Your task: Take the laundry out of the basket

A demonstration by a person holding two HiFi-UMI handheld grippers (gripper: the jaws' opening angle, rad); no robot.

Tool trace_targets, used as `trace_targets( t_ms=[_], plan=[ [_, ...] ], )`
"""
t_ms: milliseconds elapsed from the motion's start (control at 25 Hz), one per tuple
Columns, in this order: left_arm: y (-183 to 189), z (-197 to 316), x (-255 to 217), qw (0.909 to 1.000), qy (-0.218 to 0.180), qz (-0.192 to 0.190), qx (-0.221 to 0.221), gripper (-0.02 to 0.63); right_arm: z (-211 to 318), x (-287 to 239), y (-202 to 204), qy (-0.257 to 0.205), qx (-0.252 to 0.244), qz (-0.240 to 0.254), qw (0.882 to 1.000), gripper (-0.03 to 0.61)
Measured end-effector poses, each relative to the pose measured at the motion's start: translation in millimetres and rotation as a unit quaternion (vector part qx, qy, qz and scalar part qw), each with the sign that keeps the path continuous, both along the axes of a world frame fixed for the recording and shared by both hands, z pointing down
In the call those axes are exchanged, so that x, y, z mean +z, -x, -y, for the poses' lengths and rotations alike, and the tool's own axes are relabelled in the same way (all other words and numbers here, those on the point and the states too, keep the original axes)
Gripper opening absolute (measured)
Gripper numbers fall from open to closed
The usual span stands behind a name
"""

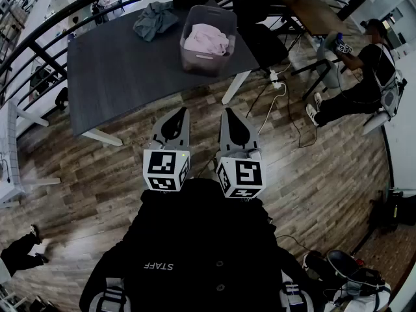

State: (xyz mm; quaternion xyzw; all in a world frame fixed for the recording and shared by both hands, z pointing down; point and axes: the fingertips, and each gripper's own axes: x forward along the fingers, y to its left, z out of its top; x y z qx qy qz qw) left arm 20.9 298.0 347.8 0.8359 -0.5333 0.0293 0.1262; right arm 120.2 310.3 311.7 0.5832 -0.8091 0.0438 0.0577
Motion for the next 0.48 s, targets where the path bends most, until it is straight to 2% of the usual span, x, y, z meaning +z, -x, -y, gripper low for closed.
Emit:
trace_targets(
  t_ms=[280, 480],
  plan=[
    [7, 6, 3, 1.0, 0.001, 0.002, -0.002, 0.002, 6, 0, 4, -0.001, 0.003, 0.021, 1.0, 0.015],
    [12, 4, 14, 0.9999, 0.01, 0.006, 0.003, 0.002, 6, 11, 12, 0.011, 0.004, 0.018, 1.0, 0.014]
  ],
)
